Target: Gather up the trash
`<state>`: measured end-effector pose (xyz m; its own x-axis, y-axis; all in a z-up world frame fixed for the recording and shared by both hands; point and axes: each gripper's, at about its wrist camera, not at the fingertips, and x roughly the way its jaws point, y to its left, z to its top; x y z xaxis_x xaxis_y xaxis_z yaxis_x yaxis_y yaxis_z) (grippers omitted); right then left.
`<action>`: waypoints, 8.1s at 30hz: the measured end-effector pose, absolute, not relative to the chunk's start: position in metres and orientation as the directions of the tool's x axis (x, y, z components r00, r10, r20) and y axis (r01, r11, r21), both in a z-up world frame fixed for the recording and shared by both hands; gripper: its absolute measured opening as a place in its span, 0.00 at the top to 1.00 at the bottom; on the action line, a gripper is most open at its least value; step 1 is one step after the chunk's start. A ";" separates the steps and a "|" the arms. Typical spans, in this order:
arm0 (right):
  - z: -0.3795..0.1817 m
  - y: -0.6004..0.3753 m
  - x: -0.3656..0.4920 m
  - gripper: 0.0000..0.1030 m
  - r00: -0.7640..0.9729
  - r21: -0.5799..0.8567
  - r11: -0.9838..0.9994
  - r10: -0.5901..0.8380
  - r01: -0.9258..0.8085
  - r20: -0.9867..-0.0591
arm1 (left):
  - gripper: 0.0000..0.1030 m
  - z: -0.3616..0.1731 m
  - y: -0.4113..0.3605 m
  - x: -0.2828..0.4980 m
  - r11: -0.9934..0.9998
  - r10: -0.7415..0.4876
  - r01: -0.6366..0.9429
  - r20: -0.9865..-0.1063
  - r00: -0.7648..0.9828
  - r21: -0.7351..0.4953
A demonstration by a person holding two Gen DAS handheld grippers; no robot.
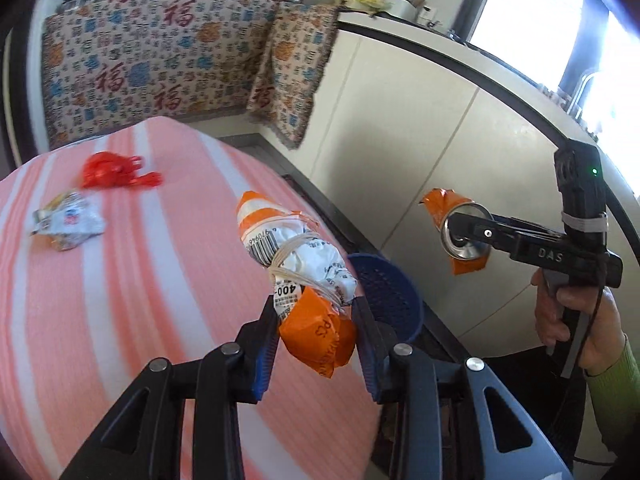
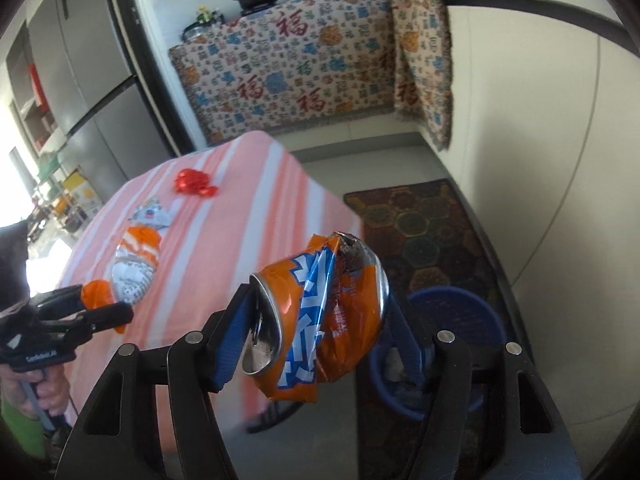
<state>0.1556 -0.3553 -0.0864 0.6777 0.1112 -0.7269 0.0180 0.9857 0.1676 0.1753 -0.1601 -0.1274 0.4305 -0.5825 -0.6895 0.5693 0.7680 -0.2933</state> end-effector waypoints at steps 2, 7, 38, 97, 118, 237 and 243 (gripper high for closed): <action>-0.091 -0.383 0.158 0.34 0.667 0.144 0.988 0.070 0.056 -0.742 | 0.65 -0.132 -0.199 0.182 0.735 -0.605 0.606 -0.696 0.386 -0.303; -0.110 -0.442 0.169 0.34 0.638 0.139 0.981 0.020 0.137 -0.770 | 0.65 -0.147 -0.290 0.197 0.679 -0.615 0.677 -0.724 0.312 -0.285; -0.120 -0.488 0.164 0.17 0.727 0.168 0.949 -0.084 0.267 -0.682 | 0.37 -0.170 -0.301 0.183 0.757 -0.527 0.625 -0.743 0.413 -0.190; -0.176 -0.119 0.183 0.06 0.603 0.012 0.907 0.290 -0.421 -0.743 | 0.58 -0.168 0.015 0.176 0.948 -0.193 0.316 -0.753 0.629 0.021; -0.137 -0.158 0.288 0.06 0.595 0.007 0.913 0.272 -0.408 -0.757 | 0.17 -0.205 0.014 0.195 0.980 -0.123 0.199 -0.790 0.601 -0.001; -0.108 -0.466 0.016 0.00 0.522 0.108 0.884 -0.166 0.455 -0.837 | 0.00 -0.125 -0.319 0.127 0.772 -0.450 0.632 -0.761 0.468 -0.068; -0.083 -0.450 -0.021 0.00 0.551 0.083 0.889 -0.204 0.451 -0.809 | 0.00 -0.110 -0.302 0.100 0.818 -0.399 0.575 -0.737 0.545 -0.017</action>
